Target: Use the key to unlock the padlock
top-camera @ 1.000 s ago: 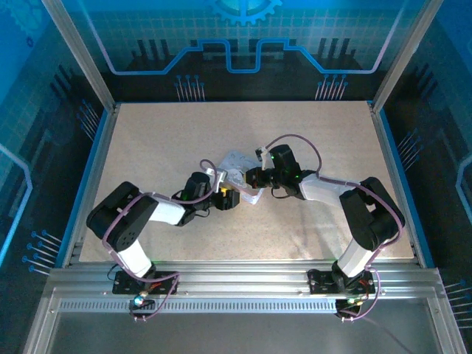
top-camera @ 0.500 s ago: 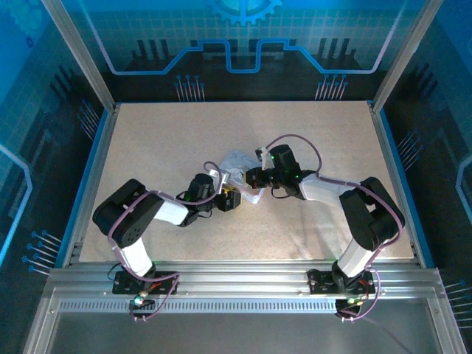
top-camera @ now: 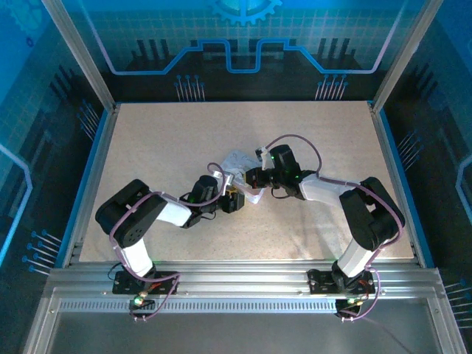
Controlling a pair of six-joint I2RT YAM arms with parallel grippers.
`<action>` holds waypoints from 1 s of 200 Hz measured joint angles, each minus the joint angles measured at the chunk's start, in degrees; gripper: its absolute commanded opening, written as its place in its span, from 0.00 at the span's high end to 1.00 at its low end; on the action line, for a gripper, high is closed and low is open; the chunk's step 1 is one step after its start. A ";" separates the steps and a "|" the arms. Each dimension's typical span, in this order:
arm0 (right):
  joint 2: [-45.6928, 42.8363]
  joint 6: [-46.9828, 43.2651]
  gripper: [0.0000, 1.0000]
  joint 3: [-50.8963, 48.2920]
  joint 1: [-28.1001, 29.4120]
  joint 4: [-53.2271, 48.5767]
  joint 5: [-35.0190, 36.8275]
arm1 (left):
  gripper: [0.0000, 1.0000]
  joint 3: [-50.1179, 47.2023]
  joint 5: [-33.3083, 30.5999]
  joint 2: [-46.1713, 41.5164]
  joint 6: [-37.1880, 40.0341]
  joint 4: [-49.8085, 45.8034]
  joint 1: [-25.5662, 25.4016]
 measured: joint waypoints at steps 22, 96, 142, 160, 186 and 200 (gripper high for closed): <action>0.00 0.00 0.95 -0.13 0.00 0.26 -0.02 | 0.53 0.02 -0.42 0.13 -0.26 -0.02 -0.04; 0.00 0.22 0.95 -0.68 0.00 1.33 -0.22 | 0.66 0.35 -1.70 0.48 -2.16 -0.31 -0.04; -1.09 0.17 0.95 -1.79 0.00 1.62 -0.42 | 0.72 0.48 -1.84 0.37 -3.10 -0.94 -0.07; -2.27 0.07 0.96 -2.47 0.00 0.98 0.00 | 0.72 1.03 -1.84 -0.26 -3.37 -2.78 -0.17; -5.18 -0.90 0.96 -3.78 0.02 -0.72 1.05 | 0.73 1.88 -1.73 -2.34 -5.16 -6.82 -0.85; -7.80 -1.64 0.96 -5.01 0.15 -1.36 2.05 | 0.74 2.67 -1.57 -3.78 -6.64 -9.35 -1.11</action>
